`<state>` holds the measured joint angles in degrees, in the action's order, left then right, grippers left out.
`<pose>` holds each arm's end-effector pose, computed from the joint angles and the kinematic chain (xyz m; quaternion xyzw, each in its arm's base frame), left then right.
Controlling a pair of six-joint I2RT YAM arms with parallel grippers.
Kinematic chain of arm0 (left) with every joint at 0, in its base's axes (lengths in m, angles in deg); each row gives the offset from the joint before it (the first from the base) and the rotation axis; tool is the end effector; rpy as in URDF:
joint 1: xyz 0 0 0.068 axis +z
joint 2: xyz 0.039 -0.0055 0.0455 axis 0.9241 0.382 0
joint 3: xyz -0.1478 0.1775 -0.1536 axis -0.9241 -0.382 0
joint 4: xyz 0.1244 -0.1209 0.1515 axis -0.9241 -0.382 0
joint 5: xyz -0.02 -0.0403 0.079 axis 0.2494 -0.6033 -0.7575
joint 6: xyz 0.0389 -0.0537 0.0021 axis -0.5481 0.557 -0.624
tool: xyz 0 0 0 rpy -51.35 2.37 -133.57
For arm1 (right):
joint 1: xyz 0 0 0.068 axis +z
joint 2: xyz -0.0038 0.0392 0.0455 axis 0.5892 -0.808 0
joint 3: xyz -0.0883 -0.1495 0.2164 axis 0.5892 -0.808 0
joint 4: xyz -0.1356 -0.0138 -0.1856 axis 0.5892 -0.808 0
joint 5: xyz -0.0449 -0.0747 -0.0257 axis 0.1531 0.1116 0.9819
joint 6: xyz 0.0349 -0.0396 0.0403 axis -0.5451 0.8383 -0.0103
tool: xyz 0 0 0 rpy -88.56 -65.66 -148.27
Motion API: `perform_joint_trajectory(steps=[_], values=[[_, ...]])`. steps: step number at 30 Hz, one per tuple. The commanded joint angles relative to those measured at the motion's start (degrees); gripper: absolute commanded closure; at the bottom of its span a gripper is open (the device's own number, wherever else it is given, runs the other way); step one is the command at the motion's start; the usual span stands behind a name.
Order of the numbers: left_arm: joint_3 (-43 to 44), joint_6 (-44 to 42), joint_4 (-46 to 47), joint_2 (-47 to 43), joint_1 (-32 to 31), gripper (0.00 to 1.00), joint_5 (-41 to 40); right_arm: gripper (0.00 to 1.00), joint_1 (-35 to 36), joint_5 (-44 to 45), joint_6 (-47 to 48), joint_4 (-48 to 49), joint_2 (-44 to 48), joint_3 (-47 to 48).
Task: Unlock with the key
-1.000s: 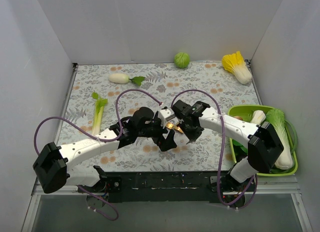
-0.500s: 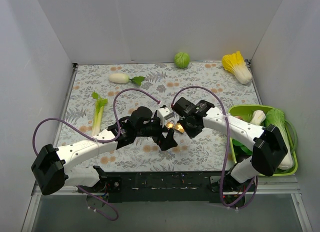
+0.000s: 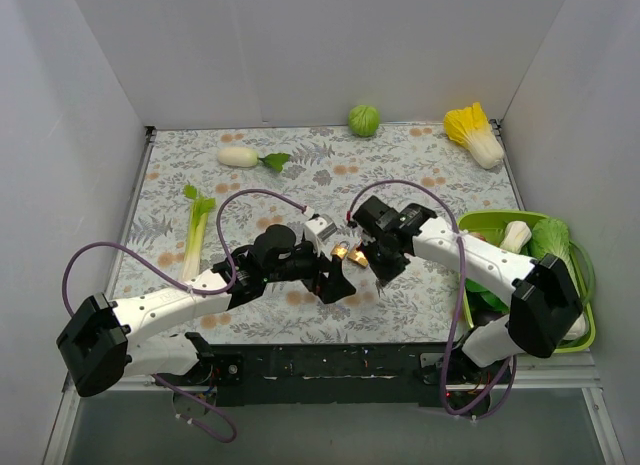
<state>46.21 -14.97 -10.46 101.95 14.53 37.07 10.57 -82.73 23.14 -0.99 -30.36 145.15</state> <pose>0.1311 -0.2038 0.2617 0.0579 0.8358 -0.5162 0.1778 0.1660 0.1704 0.2285 -0.2912 0.9494 0.0236 0.1153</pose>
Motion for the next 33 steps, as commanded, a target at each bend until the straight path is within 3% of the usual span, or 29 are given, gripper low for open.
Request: perform_joint_trajectory(steps=[1, 4, 9, 17, 33], values=[[0.0, 3.1, 4.1, -1.4, -0.2, 0.05, -1.3, 0.99, 0.1, -3.8, -1.0, 0.9, 5.2, 12.8], [0.0, 5.6, 7.0, -1.2, -0.2, 0.06, -0.9, 0.99, 0.0, -5.8, -1.0, 0.0, 5.7, 16.5], [-0.9, 9.1, 13.6, -0.5, -0.2, 0.07, -2.2, 0.99, -0.1, -8.4, 0.6, -2.7, 3.3, 14.0], [0.7, 9.2, 10.6, 0.6, -0.2, 0.25, -10.1, 0.99, 0.0, -14.3, -0.1, 0.1, 6.2, 13.1], [-1.7, 4.3, 13.3, -0.6, -0.2, 0.25, 10.8, 0.99, 0.0, -28.6, 5.0, -1.1, 7.8, 11.7]])
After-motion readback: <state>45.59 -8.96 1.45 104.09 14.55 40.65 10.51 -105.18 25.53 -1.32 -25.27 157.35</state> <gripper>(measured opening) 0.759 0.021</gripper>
